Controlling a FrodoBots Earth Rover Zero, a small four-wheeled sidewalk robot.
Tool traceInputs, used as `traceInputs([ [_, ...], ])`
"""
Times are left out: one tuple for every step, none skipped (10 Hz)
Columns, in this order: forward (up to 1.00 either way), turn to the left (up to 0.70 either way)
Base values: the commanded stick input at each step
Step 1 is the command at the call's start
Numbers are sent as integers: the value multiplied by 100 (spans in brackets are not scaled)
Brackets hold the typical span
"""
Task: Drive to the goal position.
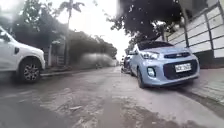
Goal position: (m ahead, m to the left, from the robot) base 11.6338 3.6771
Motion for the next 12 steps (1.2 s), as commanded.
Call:
traceInputs([
  [70,0],
  [70,0],
  [70,0],
  [70,0],
  [70,0],
  [70,0],
  [70,0],
  [70,0],
  [70,21],
  [70,35],
  [70,35],
  [70,35],
])
